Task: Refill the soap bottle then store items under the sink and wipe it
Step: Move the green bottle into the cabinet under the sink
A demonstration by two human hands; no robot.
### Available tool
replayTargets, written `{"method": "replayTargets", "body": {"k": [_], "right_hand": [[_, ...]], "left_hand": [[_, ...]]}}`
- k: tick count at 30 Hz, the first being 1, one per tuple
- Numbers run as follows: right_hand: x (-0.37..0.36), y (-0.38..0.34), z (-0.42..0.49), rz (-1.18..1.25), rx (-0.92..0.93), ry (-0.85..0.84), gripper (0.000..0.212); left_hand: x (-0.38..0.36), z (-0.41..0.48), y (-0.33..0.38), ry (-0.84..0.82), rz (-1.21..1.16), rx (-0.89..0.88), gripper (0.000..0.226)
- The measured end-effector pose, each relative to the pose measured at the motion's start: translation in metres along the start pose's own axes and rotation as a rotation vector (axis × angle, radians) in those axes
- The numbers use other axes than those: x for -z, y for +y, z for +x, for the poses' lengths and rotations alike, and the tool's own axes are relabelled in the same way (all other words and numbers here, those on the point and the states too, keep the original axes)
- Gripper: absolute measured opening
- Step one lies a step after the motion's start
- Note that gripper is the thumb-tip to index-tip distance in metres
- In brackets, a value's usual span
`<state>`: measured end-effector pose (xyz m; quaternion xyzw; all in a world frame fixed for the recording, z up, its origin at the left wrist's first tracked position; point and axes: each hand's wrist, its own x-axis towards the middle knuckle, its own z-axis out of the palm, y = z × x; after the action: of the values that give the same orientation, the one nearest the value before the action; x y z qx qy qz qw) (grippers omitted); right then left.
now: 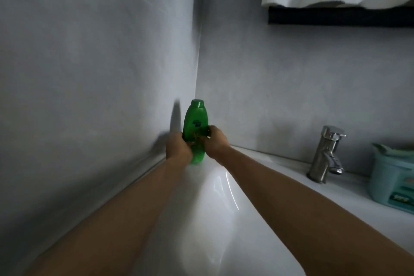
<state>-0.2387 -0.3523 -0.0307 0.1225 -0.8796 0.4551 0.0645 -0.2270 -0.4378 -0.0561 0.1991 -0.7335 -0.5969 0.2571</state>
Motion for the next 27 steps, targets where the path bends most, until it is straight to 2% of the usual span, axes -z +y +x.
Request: {"method": "replayTargets", "body": {"k": [4, 6, 10, 15, 21, 27], "right_hand": [[0.02, -0.015, -0.035, 0.011, 0.01, 0.03, 0.033], [0.031, -0.023, -0.055, 0.04, 0.0, 0.049, 0.029], [0.05, -0.044, -0.103, 0.082, 0.01, 0.075, 0.022], [0.065, -0.071, -0.181, 0.085, 0.08, 0.074, 0.025], [0.067, -0.093, -0.267, 0.14, 0.119, 0.039, 0.023], [0.051, -0.103, -0.326, 0.187, 0.11, -0.061, 0.026]], "left_hand": [[0.029, -0.035, 0.024, -0.055, -0.09, 0.044, 0.033], [0.044, -0.055, 0.031, -0.084, -0.101, 0.022, 0.022], [0.079, -0.103, 0.049, -0.099, 0.135, -0.112, 0.014], [0.127, -0.17, 0.063, -0.093, 0.256, -0.214, 0.024], [0.185, -0.24, 0.065, -0.077, 0.287, -0.234, 0.025], [0.233, -0.288, 0.042, -0.093, 0.223, -0.176, 0.022]]}}
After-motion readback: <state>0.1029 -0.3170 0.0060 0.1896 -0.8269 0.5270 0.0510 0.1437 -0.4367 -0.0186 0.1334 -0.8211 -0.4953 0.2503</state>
